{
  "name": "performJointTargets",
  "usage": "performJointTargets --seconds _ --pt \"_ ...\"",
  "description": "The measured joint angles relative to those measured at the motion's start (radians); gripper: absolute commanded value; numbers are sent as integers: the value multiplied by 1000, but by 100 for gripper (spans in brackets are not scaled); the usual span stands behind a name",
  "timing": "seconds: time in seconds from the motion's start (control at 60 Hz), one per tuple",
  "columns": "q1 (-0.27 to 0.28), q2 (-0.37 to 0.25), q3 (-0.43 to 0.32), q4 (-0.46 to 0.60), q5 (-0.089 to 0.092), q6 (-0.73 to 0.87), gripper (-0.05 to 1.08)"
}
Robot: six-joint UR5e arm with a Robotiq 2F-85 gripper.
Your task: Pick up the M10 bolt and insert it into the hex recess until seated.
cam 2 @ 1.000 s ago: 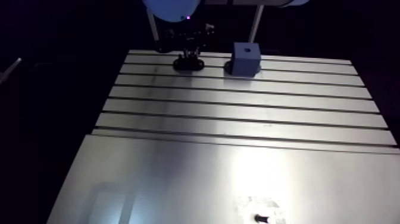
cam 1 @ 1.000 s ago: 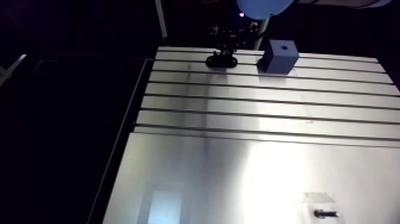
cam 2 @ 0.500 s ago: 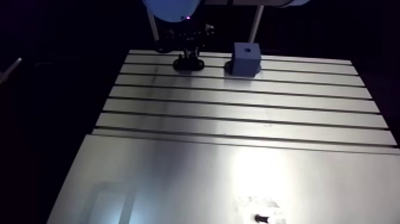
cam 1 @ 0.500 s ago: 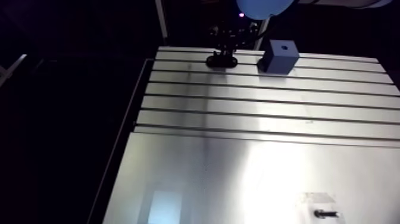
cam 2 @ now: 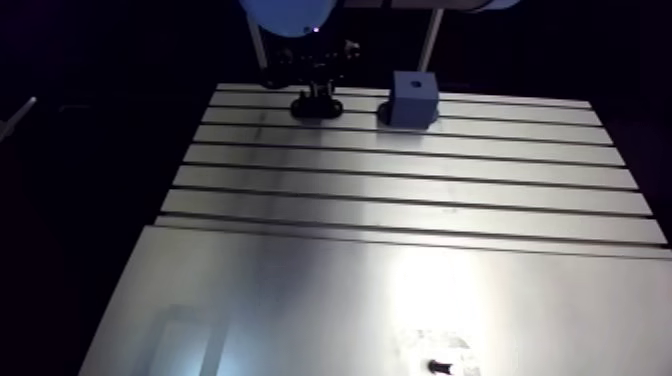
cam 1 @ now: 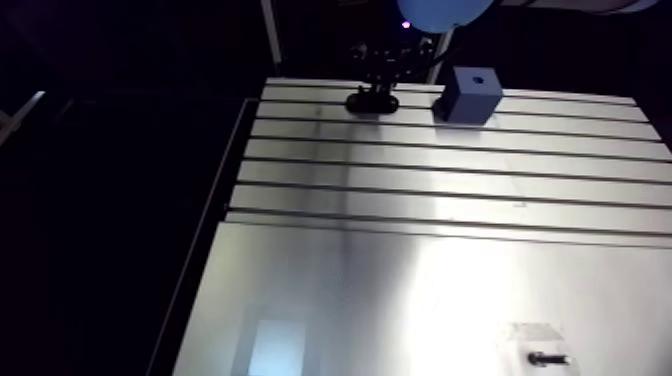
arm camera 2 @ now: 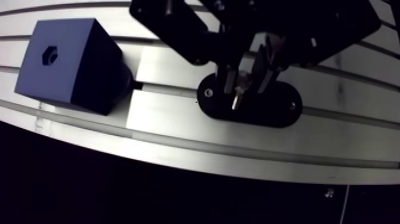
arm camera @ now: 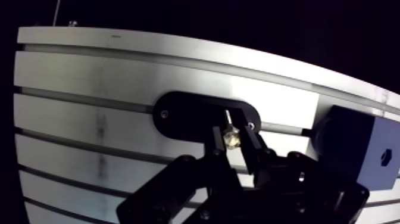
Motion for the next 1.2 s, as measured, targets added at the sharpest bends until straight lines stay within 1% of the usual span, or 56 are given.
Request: performJointTargets --seconds 0.433,0.75,1.2 --pt "0 1 0 0 0 0 71" --pt "-1 0 0 1 2 8 75" --pt "-1 -20 -15 5 4 11 81"
